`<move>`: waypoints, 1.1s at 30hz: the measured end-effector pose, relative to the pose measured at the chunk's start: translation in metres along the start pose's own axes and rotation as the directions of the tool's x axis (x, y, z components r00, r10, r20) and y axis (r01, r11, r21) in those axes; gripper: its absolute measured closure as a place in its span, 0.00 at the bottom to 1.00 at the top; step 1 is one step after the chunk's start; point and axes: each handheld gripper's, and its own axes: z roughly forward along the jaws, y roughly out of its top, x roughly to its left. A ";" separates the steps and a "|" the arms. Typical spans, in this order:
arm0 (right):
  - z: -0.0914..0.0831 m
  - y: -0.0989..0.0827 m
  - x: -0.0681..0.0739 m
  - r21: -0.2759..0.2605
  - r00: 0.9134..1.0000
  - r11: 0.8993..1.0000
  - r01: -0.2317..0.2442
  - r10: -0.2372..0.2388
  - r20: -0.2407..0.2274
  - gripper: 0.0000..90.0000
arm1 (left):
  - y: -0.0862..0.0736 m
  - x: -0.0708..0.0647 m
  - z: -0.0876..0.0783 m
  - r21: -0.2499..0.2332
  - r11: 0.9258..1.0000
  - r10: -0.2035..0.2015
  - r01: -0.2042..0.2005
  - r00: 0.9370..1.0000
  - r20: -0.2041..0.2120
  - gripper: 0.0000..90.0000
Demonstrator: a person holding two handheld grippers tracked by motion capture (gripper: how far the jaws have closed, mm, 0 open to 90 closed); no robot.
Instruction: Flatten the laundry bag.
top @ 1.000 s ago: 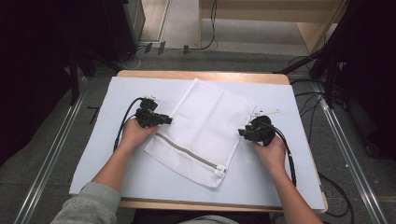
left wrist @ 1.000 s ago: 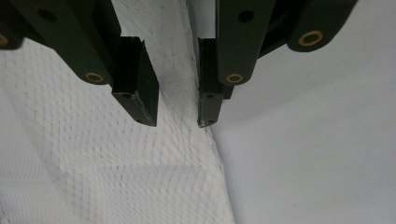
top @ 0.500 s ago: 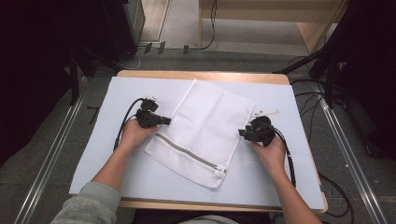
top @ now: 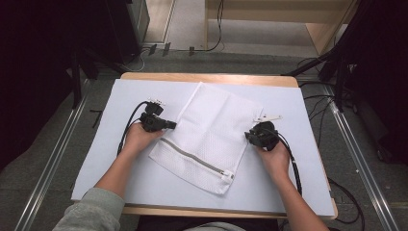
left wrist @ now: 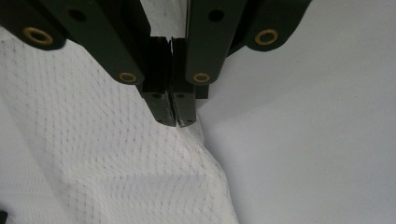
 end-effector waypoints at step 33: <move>0.015 0.044 -0.006 -0.024 0.995 1.000 0.018 -0.020 -0.094 1.00 | -0.032 -0.018 -0.039 -0.078 0.996 -0.050 0.051 0.999 0.011 1.00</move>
